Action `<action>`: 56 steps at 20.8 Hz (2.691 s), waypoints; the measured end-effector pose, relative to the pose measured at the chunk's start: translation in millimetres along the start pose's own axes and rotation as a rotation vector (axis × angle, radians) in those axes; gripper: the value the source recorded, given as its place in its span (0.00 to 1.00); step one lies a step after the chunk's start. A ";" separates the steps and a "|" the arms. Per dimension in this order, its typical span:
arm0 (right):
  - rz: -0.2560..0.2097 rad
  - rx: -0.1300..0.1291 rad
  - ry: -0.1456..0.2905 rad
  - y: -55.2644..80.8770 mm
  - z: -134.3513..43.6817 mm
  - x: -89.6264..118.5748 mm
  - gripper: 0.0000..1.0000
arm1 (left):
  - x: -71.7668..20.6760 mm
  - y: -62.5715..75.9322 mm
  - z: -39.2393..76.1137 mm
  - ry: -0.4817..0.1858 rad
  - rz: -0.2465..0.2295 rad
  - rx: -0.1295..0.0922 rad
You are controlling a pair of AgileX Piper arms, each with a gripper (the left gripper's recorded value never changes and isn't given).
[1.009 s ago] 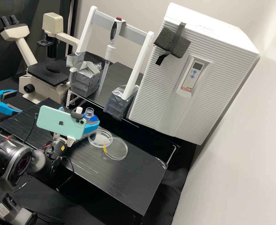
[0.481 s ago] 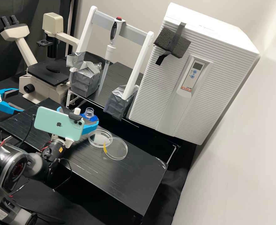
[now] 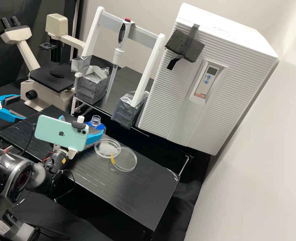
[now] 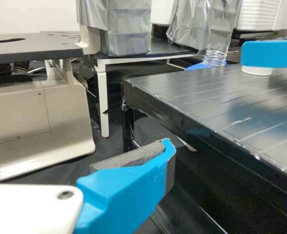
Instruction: Close the bottle
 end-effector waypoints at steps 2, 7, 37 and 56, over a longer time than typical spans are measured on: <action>-0.003 -0.005 -0.002 -1.1 1.2 1.0 0.00 | 0.0 0.0 0.0 0.000 0.000 0.000; 0.003 -0.013 -0.009 -1.5 2.9 2.0 0.00 | 0.0 0.0 0.0 0.000 0.000 0.000; 0.039 -0.017 0.010 4.5 -3.5 2.0 1.00 | 0.0 0.0 0.0 0.000 0.000 0.000; 0.028 -0.108 -0.006 0.8 -4.9 4.2 0.00 | 1.1 -0.6 2.7 -0.012 -0.004 0.002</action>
